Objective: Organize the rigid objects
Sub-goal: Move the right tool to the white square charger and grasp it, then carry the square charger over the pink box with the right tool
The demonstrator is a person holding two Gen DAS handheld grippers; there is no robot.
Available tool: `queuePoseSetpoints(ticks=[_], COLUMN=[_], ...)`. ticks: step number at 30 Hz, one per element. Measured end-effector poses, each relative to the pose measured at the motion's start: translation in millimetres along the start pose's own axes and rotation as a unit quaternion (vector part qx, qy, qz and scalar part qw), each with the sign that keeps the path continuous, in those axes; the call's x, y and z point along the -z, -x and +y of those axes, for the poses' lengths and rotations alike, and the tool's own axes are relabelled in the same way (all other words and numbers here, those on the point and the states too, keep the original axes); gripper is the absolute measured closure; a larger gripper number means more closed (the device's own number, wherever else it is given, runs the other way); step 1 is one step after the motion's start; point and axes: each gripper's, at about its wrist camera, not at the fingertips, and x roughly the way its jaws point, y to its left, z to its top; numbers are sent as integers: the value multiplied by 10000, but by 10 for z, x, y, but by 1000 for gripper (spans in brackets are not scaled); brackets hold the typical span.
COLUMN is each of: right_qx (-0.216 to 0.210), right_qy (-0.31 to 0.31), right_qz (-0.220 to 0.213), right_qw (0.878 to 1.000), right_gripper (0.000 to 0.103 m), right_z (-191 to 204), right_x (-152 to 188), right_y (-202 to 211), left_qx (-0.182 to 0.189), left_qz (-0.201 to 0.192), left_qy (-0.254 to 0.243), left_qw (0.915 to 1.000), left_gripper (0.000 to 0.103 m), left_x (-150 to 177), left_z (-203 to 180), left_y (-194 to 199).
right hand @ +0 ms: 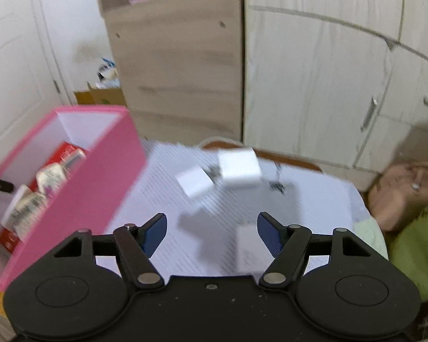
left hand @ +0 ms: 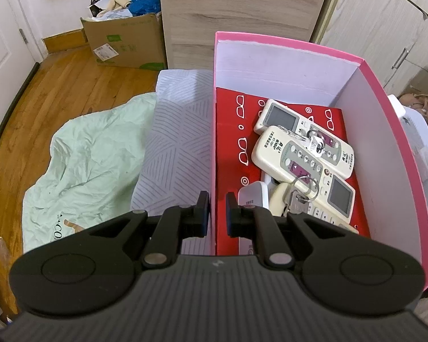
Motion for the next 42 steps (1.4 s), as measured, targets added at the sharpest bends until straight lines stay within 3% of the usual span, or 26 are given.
queuePoseSetpoints(ticks=[6, 14, 15, 16, 24, 32, 42], right_qx=[90, 354, 340, 390, 394, 529, 127], right_qy=[112, 121, 106, 80, -60, -41, -215], right_qz=[488, 615, 741, 876, 925, 835, -80], right_qw=[9987, 9974, 9966, 9954, 9949, 9951, 9997], right_gripper=[28, 29, 35, 49, 45, 49, 49], right_z=[-141, -259, -274, -275, -253, -189, 45], right_x=[145, 162, 163, 168, 146, 107, -96], right_y=[-267, -558, -612, -636, -664, -619, -115], left_qx=[32, 45, 46, 44, 67, 120, 118], left_qz=[6, -2, 0, 0, 23, 58, 62], left_qy=[-60, -129, -135, -133, -125, -6, -32], left_qw=[10000, 9999, 9999, 9999, 9999, 9999, 9999], left_gripper=[93, 93, 93, 93, 93, 93, 93], left_x=[-1, 7, 8, 8, 23, 34, 29], left_z=[2, -1, -2, -4, 5, 31, 21], left_y=[-3, 4, 4, 4, -6, -4, -5])
